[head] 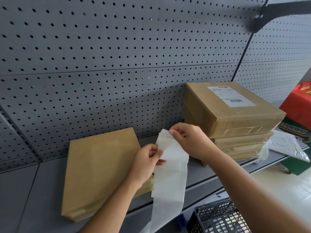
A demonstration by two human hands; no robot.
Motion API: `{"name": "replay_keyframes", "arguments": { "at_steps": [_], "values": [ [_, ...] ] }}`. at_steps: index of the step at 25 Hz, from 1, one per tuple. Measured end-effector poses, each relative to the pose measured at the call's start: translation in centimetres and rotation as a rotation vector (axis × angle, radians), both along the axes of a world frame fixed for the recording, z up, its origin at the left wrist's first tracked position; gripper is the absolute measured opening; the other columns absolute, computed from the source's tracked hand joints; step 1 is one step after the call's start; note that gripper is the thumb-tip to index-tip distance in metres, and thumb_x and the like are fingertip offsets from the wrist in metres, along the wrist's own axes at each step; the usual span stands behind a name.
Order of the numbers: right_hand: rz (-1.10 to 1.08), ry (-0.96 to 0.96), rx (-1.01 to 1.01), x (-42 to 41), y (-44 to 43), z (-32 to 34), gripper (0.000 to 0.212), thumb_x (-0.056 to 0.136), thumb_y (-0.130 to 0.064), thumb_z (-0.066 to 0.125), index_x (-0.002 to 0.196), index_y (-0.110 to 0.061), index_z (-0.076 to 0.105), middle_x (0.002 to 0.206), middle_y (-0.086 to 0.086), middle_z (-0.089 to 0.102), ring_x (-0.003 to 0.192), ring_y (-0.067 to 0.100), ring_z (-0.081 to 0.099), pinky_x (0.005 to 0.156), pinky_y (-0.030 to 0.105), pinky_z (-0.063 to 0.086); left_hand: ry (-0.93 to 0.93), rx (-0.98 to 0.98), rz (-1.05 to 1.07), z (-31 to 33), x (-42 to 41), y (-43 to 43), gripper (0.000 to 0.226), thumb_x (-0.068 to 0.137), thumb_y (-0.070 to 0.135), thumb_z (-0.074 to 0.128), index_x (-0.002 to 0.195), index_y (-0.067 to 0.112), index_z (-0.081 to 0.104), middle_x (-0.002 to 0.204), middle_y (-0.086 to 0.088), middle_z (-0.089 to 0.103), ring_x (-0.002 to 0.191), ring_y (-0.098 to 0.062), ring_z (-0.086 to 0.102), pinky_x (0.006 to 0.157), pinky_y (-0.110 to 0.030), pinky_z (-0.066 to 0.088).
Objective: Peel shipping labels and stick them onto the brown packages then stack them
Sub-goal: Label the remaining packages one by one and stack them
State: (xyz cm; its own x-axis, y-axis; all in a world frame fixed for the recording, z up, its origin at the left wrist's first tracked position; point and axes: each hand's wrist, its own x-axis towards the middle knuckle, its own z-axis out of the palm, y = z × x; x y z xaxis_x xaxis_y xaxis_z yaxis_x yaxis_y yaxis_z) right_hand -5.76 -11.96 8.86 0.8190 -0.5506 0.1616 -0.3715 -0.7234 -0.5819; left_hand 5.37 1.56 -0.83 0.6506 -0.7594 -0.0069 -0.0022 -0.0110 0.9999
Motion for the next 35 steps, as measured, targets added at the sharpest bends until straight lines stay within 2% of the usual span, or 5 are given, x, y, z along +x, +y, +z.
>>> {"name": "replay_keyframes", "arguments": {
  "at_steps": [6,11,24,30,35],
  "values": [
    [0.009,-0.011,0.072,-1.8,0.2,-1.8,0.043,0.094,-0.044,0.064,0.131,-0.024,0.059,0.118,-0.012,0.065,0.107,0.006,0.061,0.095,0.023,0.049,0.046,-0.025,0.005,0.0,0.0,0.0,0.011,0.100,0.010,0.060,0.104,0.006,0.069,0.096,-0.007,0.079,0.086,-0.028,0.077,0.081,-0.039,0.063],
    [-0.170,0.049,-0.029,-2.0,-1.2,-2.0,0.017,0.097,-0.030,0.057,0.085,-0.023,0.067,0.075,-0.003,0.068,0.074,0.023,0.064,0.069,0.041,0.056,0.031,-0.025,-0.008,-0.1,0.1,0.2,0.010,0.100,0.007,0.060,0.103,0.006,0.069,0.098,-0.007,0.079,0.088,-0.026,0.077,0.081,-0.037,0.062],
    [-0.280,-0.329,-0.156,-0.2,-1.0,2.6,0.013,0.099,-0.032,0.055,0.099,-0.026,0.067,0.084,-0.010,0.068,0.077,0.020,0.064,0.065,0.041,0.057,-0.112,0.096,-0.084,0.5,0.1,-0.2,0.014,0.097,0.014,0.066,0.098,0.000,0.064,0.092,-0.015,0.073,0.081,-0.026,0.077,0.079,-0.034,0.061],
    [-0.188,-0.448,-0.238,-0.2,-1.0,2.3,0.009,0.097,-0.022,0.061,0.094,-0.018,0.068,0.078,-0.010,0.061,0.068,0.014,0.060,0.062,0.037,0.055,-0.265,0.109,0.045,2.3,-0.2,0.5,0.051,0.078,0.071,0.066,0.088,0.021,0.066,0.079,0.000,0.066,0.074,-0.015,0.062,0.071,-0.029,0.054],
    [-0.127,-0.401,-0.241,-0.6,0.2,1.0,0.008,0.096,-0.020,0.064,0.095,-0.017,0.071,0.084,-0.009,0.065,0.073,0.006,0.057,0.064,0.021,0.047,-0.219,0.009,0.097,4.0,-0.2,0.0,0.060,0.091,0.060,0.060,0.064,0.013,0.036,0.059,0.006,0.030,0.056,-0.011,0.029,0.055,-0.026,0.026]
  ]
}}
